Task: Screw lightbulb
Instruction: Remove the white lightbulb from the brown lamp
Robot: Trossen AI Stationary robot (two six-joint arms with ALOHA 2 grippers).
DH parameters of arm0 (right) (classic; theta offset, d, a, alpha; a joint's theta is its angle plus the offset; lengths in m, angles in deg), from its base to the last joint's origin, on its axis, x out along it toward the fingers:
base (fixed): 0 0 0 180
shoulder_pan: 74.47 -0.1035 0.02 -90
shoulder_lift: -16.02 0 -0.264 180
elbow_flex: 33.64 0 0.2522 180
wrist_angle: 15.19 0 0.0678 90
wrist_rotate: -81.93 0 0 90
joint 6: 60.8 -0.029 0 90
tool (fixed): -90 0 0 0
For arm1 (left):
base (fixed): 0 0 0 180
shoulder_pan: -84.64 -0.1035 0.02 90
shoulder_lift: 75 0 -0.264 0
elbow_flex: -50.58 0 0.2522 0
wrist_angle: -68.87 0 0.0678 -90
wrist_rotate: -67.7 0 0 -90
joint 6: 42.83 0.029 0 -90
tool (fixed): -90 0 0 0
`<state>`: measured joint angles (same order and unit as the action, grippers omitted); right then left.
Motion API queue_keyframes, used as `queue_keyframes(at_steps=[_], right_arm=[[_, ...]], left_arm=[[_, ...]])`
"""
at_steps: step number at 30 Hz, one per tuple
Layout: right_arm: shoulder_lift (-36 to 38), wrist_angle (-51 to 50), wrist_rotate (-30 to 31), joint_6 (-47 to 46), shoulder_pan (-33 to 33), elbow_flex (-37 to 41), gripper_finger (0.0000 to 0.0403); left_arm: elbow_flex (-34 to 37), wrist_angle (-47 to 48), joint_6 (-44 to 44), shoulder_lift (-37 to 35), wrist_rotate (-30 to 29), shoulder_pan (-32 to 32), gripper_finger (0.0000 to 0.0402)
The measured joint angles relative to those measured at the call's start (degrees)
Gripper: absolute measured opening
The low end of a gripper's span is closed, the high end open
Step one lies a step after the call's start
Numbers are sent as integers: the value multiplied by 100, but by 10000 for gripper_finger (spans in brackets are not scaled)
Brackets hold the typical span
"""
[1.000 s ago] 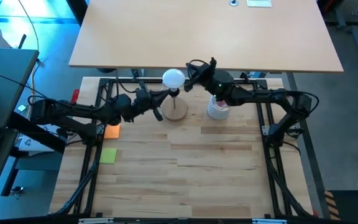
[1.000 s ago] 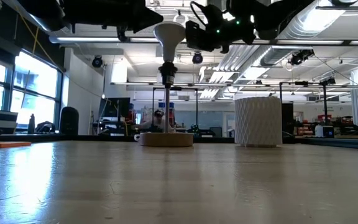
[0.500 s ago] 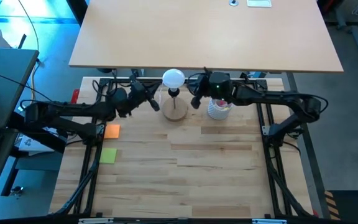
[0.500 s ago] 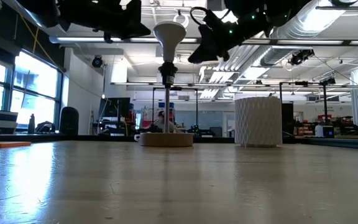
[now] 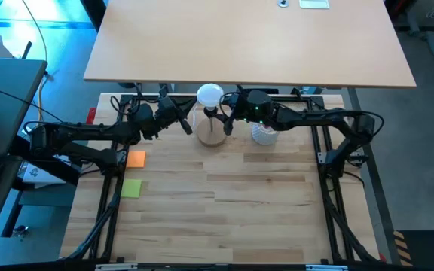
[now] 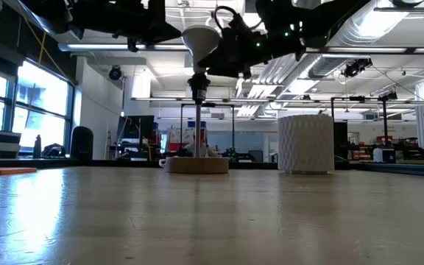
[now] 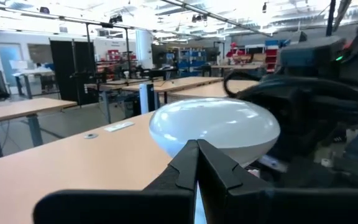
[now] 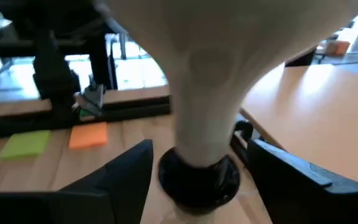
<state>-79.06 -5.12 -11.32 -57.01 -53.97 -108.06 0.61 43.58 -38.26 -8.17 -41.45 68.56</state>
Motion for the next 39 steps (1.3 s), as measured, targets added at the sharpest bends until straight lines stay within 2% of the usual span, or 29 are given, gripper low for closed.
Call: queue_keyframes(at_steps=[6, 12, 15, 22, 27, 33, 39], right_arm=[[-347, 1099, 61, -66, 15, 0, 245], [-351, 1231, -166, -243, 121, 0, 158], [-351, 1234, -238, -229, 139, -2, 127], [-349, 1902, -357, -232, 139, -2, 127], [-340, 1901, -422, -193, 139, -2, 127], [201, 1485, -450, 317, -48, -2, 127], [1263, -549, -296, 802, -549, -2, 127]], left_arm=[[0, 14, -133, 2, 123, 0, 0], [0, 16, -148, 2, 130, 83, 0], [0, 15, -155, 2, 131, 92, 0], [0, 2, -190, 2, 125, 138, 0], [0, 13, -142, 2, 104, 149, 0], [0, 248, -13, -110, -23, 226, 0], [0, 1153, 167, -495, -646, 474, 0]])
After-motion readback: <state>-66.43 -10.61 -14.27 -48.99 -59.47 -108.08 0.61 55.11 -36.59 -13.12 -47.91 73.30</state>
